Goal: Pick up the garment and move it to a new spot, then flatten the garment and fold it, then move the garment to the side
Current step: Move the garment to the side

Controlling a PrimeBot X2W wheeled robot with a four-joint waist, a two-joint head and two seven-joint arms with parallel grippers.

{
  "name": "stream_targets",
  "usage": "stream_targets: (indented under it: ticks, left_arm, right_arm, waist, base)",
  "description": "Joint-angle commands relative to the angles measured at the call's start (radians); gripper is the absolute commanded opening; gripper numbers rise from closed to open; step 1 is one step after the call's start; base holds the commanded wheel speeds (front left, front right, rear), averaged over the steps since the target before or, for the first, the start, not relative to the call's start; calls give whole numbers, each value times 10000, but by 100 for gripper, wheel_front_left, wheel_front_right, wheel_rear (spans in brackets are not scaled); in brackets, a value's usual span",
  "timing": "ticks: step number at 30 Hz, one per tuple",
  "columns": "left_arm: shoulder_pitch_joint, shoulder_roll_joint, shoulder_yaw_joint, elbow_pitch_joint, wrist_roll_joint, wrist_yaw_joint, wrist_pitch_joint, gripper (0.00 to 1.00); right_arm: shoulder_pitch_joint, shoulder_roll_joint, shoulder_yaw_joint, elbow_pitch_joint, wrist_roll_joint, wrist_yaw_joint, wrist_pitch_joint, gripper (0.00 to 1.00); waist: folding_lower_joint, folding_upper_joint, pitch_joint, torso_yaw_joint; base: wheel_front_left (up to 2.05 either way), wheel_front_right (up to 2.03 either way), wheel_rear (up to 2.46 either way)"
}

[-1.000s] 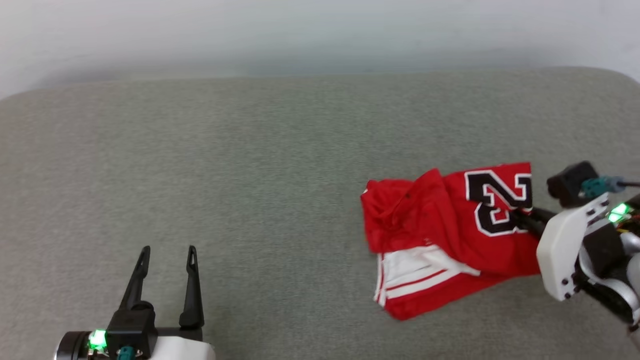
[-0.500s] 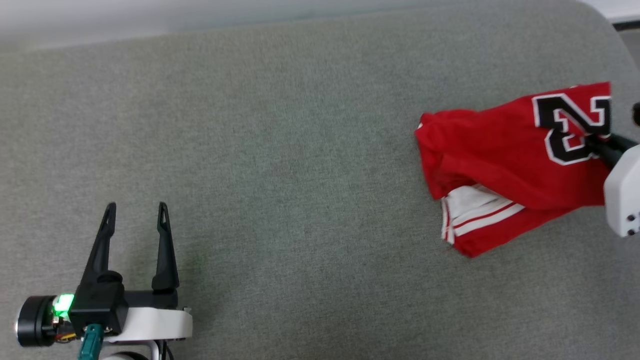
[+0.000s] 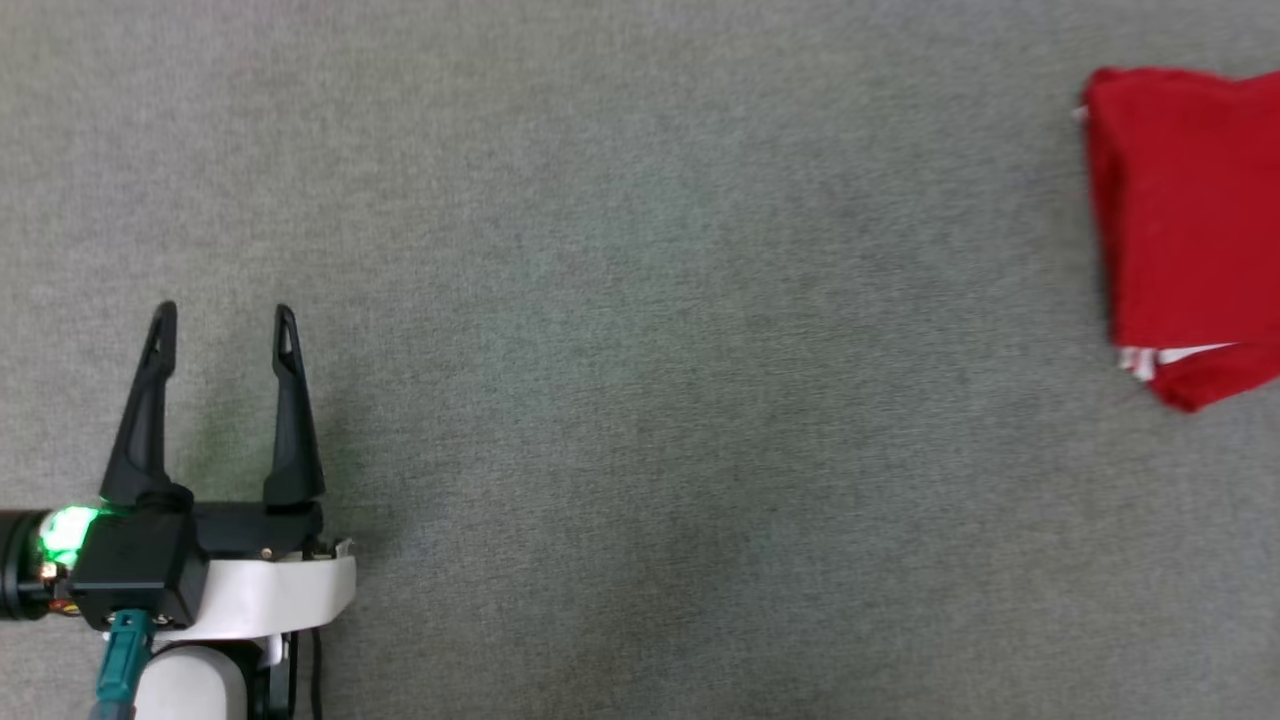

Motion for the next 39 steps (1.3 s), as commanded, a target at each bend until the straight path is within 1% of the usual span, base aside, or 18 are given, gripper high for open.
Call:
stream_targets:
  ticks: [1,3,6,12,13,14,16,18,20,27,33,37,39]
  left_arm:
    - [-154,26,28,-107,-11,39,-21,100]
    - [-252,42,32,-203,-29,30,-21,100]
    - [-334,93,56,-331,-38,16,-21,100]
    - [-409,132,83,-410,-1,67,-21,100]
    - [-404,118,59,-379,9,82,-21,100]
    - [-387,100,34,-342,23,96,-21,100]
    - [-308,46,-22,-272,22,129,-21,100]
    - [-165,-31,-46,-195,7,197,-21,100]
    - [19,-100,-66,-120,-20,253,-21,100]
    - [689,-347,-128,149,-83,392,-21,100]
    - [1220,-466,-99,342,-130,476,-21,100]
    - [1488,-535,-105,501,-160,454,-21,100]
    - [1595,-586,-133,576,-171,439,-21,100]
  right_arm:
    - [-212,11,-287,125,-167,-16,21,0]
    - [-262,-64,-711,333,-467,-16,31,0]
    - [-470,84,-1392,655,-764,-16,-15,0]
    - [-691,425,-1820,985,-1346,-16,-204,1]
    - [-751,542,-1912,1018,-1478,-16,-332,76]
    - [-753,676,-1990,1068,-1601,-16,-430,100]
    - [-699,837,-2112,1144,-1878,-16,-674,100]
    - [-505,862,-2044,1105,-2151,-16,-932,100]
    - [-353,1002,-2094,1036,-2184,-16,-1235,100]
    - [211,1349,-1821,44,-2139,-16,-3024,100]
    - [894,2208,-1513,-1123,-2217,-16,-4823,100]
    - [1522,3065,-1303,-1882,-2353,-16,-6005,100]
    - [1900,3437,-1084,-2070,-2408,-16,-6423,100]
  waist:
    - [-2,0,306,161]
    - [-2,0,465,235]
    - [-2,0,644,301]
    - [-2,0,688,316]
    - [-2,0,637,321]
    - [-2,0,557,326]
    - [-2,0,324,346]
    - [-2,0,2,366]
    - [-2,0,-354,379]
    - [-2,0,-1630,453]
    - [-2,0,-2457,611]
    - [-2,0,-2925,768]
    - [-2,0,-3142,861]
  base:
    - [0,0,0]
    - [0,0,0]
    - [0,0,0]
    - [0,0,0]
    - [0,0,0]
    - [0,0,0]
    - [0,0,0]
    - [0,0,0]
    - [0,0,0]
    - [0,0,0]
    - [0,0,0]
    - [0,0,0]
    - [0,0,0]
